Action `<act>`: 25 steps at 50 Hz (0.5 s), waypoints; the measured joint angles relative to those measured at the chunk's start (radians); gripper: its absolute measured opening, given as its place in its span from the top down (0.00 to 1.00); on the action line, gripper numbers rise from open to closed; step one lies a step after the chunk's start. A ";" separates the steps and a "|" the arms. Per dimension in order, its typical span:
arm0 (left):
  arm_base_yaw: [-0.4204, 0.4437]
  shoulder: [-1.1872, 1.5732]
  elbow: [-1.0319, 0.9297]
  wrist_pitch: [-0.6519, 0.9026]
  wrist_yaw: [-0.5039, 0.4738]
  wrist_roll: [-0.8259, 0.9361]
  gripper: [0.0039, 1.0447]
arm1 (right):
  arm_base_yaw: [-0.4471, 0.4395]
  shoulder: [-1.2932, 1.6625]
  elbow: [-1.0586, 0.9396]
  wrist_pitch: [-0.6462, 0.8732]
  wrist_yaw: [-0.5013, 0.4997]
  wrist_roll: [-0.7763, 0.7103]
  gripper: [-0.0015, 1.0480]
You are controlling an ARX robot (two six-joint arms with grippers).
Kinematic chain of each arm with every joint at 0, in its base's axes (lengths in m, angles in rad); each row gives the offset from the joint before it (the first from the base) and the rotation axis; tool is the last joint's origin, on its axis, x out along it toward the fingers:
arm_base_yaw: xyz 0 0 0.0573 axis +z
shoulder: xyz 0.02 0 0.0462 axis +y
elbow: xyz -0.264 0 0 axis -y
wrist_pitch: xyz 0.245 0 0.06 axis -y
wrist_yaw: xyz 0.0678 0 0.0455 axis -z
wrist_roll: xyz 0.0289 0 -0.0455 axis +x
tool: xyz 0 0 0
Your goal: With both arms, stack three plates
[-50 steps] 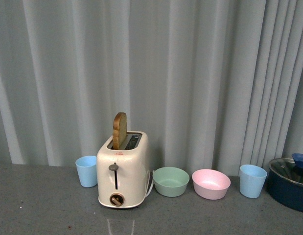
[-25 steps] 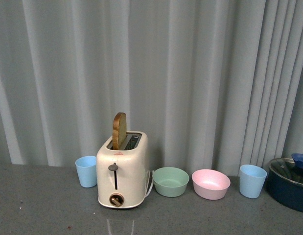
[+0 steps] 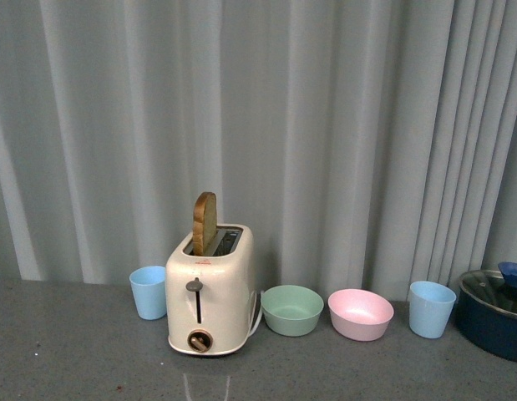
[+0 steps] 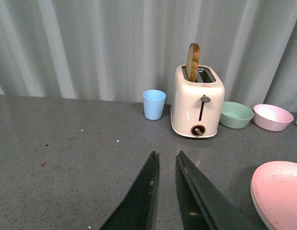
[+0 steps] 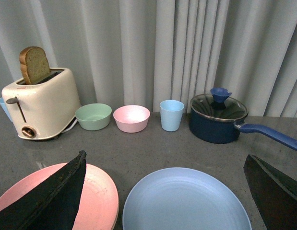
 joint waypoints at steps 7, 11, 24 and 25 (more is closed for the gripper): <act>0.000 0.000 0.000 0.000 0.000 0.000 0.56 | 0.000 0.000 0.000 0.000 0.000 0.000 0.07; 0.000 0.000 0.000 0.000 0.000 0.000 0.37 | 0.000 0.000 0.000 0.000 0.000 0.000 0.07; 0.000 0.000 0.000 0.000 0.000 0.000 0.06 | 0.000 0.000 0.000 0.000 0.000 0.000 0.07; 0.000 0.000 0.000 0.000 0.000 0.000 0.06 | 0.000 0.000 0.000 0.000 0.000 0.000 0.07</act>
